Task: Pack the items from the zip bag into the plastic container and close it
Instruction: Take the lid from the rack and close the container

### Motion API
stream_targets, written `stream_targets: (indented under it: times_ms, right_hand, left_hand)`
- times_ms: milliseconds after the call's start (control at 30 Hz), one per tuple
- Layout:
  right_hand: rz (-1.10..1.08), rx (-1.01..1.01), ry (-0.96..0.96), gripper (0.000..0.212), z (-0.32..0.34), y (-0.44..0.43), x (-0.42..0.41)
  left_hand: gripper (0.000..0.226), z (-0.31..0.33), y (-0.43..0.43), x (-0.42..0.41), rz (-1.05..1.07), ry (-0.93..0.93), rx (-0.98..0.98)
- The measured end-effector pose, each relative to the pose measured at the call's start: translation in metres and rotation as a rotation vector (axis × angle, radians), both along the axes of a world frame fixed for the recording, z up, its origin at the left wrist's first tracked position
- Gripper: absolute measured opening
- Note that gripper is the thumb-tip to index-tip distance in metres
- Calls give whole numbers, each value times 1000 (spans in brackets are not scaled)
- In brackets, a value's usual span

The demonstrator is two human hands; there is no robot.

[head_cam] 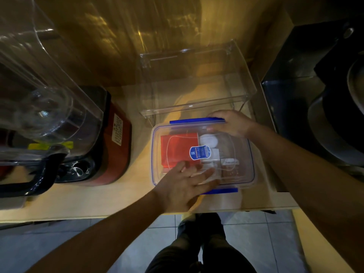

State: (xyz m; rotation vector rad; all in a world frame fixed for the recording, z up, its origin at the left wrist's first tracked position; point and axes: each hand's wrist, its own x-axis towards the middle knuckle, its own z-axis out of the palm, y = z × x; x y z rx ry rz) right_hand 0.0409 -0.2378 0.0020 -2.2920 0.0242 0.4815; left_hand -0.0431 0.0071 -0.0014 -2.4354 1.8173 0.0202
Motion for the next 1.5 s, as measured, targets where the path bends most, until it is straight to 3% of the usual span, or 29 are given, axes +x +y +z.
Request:
stream_targets:
  times_ms: [233, 367, 533, 767, 900, 967, 1033, 1100, 1167, 1200, 1267, 1367, 1500]
  right_hand:
    - [-20, 27, -27, 42, 0, 4, -1]
    - [-58, 15, -37, 45, -1, 5, -1]
    - [-72, 45, -89, 31, -1, 6, -5]
    - [-93, 25, -115, 40, -2, 6, -6]
    - [71, -282, -185, 51, -6, 5, -10]
    - [29, -371, -210, 57, -8, 4, -17]
    - [-88, -320, -258, 57, -9, 1, -30]
    - [-224, -270, -300, 53, -9, -1, -48]
    - [-364, -275, -303, 52, -11, -2, -67]
    - [-419, -286, -278, 54, -13, -3, -77]
    - [-512, -232, -162, 53, -17, -3, -95]
    - [-656, 120, 79, 43, -20, -2, -110]
    - [-717, 298, 82, 33, -22, -4, -117]
  left_hand:
    - [61, -2, -6, 31, -108, 151, 73]
    - [58, -4, -5, 31, -113, 273, 3]
    - [57, -7, -5, 30, -115, 308, -50]
    - [56, -12, -4, 26, -110, 366, -104]
    - [56, -8, -6, 27, -89, 352, -128]
    - [56, -4, -6, 22, -60, 359, -162]
    - [53, 0, -4, 14, 73, 450, -300]
    - [48, 5, 0, 9, 387, 497, -580]
    - [50, 10, 6, 12, 901, 471, -843]
    - [56, 10, 11, 16, 1185, 472, -889]
    - [71, 9, 22, 25, 1602, 680, -839]
    - [64, 4, 32, 30, 1677, 1035, -640]
    - [42, 9, 40, 32, 1644, 1202, -698]
